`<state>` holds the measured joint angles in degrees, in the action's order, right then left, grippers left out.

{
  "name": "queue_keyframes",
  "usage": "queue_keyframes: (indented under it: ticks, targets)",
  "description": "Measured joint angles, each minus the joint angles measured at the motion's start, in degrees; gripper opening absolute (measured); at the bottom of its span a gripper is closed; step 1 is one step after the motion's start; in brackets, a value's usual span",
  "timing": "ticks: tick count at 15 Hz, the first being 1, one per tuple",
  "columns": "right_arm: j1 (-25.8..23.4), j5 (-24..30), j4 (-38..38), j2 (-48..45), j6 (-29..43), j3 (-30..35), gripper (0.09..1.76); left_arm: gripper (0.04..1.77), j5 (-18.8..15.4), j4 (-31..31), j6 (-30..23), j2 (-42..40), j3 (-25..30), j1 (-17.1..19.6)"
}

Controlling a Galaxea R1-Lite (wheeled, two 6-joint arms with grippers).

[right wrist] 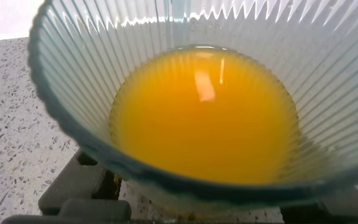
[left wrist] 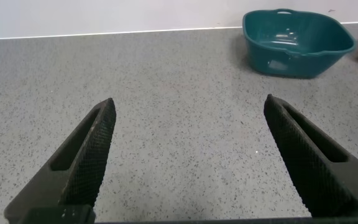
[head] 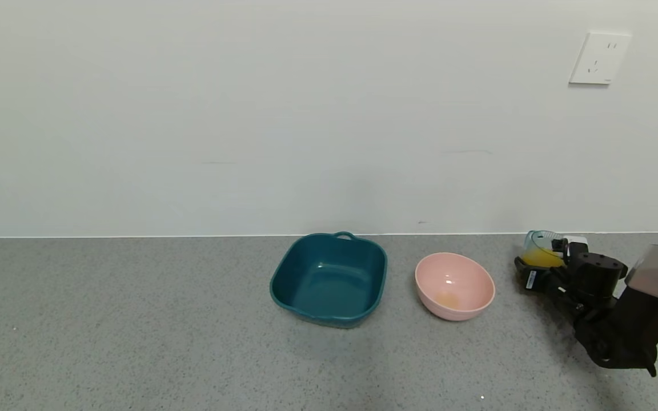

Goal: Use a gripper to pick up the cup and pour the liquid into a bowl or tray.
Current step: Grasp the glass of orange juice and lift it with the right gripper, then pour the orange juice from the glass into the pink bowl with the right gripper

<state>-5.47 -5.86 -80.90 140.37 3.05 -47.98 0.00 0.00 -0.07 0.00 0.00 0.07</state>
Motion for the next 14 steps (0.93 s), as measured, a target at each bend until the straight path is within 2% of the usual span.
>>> queue_keyframes:
  ticks: [6, 14]
  targets:
    - [0.0, 0.1, 0.7, -1.5, -0.1, 0.6, 1.35, 1.72, 0.0, 0.0, 0.0, 0.0, 0.0, 0.0]
    - [0.3, 0.9, 9.5, -10.5, -1.9, 0.8, 1.35, 1.72, 0.0, 0.0, 0.0, 0.0, 0.0, 0.0]
